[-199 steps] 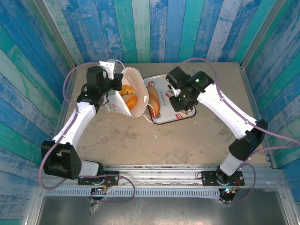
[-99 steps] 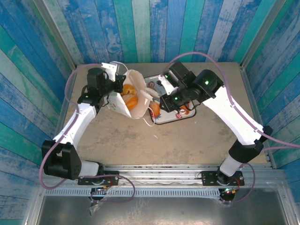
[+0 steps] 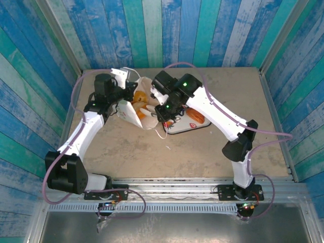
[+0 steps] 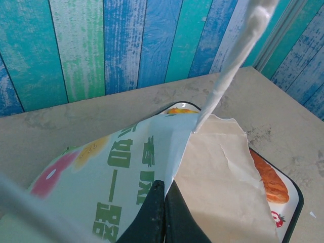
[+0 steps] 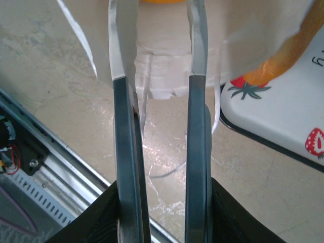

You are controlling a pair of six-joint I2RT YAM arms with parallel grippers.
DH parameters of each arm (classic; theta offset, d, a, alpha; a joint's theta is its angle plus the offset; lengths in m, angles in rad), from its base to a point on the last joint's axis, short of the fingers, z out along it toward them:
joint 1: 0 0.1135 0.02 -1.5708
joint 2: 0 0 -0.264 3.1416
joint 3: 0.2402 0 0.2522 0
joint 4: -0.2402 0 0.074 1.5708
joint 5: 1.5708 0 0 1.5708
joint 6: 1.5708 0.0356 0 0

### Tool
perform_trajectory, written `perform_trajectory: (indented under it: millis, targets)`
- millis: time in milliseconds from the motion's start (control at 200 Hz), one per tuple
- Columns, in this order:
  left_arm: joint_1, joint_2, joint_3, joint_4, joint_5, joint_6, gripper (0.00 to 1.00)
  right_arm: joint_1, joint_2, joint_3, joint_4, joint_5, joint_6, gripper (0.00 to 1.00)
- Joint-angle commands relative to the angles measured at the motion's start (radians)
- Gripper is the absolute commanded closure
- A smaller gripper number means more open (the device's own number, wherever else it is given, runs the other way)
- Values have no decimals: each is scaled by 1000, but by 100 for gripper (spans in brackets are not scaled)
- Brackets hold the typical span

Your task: Take the fake bread out of the paper bag

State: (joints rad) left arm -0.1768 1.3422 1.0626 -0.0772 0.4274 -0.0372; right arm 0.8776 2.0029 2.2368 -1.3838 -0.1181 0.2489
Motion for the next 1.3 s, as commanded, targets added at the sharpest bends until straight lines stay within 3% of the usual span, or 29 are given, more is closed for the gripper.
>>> perform_trajectory:
  millis: [0,1297]
  targets:
    - [-2,-43,-4,14,43,28,100,5,37,62,-5,-13,-20,57]
    - [-1,-49,7,11,69,30,100,-49,263,175,23,-2,-5,48]
